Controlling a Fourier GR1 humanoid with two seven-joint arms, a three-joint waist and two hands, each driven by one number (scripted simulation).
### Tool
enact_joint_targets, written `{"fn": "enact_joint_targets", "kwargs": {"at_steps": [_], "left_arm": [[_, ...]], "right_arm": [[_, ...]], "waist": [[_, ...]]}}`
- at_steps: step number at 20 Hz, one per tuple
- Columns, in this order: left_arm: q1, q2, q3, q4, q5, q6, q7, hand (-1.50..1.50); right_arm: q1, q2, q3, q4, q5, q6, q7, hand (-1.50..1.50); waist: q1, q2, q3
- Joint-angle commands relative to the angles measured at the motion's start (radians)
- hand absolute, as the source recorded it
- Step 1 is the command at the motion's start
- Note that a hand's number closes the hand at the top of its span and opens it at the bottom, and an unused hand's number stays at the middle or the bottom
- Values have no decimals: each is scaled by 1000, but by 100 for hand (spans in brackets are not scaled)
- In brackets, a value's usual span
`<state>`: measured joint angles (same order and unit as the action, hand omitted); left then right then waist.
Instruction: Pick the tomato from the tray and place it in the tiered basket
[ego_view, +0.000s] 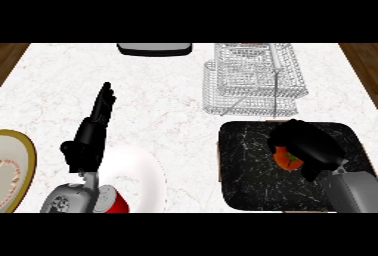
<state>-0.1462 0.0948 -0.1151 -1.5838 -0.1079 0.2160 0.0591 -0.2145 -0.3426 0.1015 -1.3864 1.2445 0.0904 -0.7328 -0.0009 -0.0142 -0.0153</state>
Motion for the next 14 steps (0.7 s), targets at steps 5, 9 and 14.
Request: {"fn": "enact_joint_targets", "kwargs": {"at_steps": [5, 9, 14], "left_arm": [[19, 1, -2, 3, -9, 7, 1, 0], [5, 11, 8, -4, 8, -9, 20, 0], [-5, -3, -9, 11, -1, -8, 9, 0]], "right_arm": [[35, 175, -40, 32, 238, 205, 646, 150], [-12, 333, 15, -52, 335, 295, 943, 150], [-147, 339, 127, -211, 290, 440, 1299, 150]], "waist": [[-19, 7, 2], [0, 2, 8], [17, 1, 12]]}}
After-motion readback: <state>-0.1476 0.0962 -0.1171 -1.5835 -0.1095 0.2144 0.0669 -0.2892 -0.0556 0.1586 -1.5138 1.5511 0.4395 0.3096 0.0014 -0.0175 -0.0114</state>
